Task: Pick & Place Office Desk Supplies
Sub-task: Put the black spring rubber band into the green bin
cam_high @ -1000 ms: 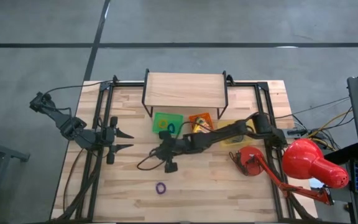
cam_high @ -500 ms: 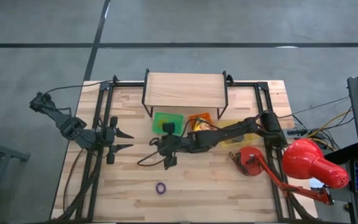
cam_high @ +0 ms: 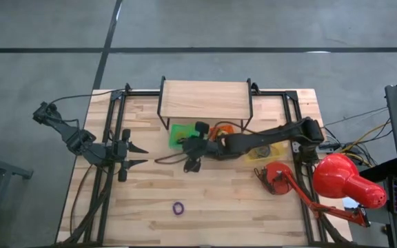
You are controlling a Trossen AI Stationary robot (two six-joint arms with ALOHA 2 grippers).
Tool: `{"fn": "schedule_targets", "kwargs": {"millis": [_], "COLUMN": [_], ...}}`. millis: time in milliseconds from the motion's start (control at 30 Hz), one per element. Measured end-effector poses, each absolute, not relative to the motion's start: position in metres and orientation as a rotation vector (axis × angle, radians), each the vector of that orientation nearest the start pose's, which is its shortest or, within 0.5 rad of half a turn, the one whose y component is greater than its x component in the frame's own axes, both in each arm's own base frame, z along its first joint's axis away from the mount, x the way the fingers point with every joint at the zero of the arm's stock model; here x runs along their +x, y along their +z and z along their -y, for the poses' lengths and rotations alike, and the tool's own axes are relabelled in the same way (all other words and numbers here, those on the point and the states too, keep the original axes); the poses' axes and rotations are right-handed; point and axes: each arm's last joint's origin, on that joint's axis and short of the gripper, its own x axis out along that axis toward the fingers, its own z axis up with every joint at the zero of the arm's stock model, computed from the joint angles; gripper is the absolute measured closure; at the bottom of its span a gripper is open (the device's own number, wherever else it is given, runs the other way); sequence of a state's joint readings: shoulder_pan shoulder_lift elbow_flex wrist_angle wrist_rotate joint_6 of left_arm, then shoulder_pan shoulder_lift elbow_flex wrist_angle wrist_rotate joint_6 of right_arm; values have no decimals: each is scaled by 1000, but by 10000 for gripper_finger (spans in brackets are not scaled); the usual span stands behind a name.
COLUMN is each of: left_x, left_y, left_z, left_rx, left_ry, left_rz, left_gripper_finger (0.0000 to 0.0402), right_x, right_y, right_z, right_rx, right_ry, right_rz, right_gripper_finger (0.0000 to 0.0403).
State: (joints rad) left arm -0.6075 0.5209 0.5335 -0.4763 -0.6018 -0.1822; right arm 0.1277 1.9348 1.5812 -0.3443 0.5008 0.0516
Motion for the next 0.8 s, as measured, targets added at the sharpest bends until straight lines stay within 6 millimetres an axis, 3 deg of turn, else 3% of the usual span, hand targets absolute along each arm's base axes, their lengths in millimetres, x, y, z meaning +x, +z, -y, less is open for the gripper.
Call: {"fn": "schedule_targets", "kwargs": {"millis": [267,800], "left_x": [106,106], "left_y": [257,257], "left_z": [53,53], "left_rx": [84,84], "left_ry": [29,29], "left_rz": [-379,-380], "left_gripper_finger": [261,261], "right_x": [428,444], "right_y": [265,207], "right_z": [-15,39], "right_rx": [-58,37], "right_ry": [-465,-483], "right_rz": [-694,-836], "right_gripper_finger": [381,381]}}
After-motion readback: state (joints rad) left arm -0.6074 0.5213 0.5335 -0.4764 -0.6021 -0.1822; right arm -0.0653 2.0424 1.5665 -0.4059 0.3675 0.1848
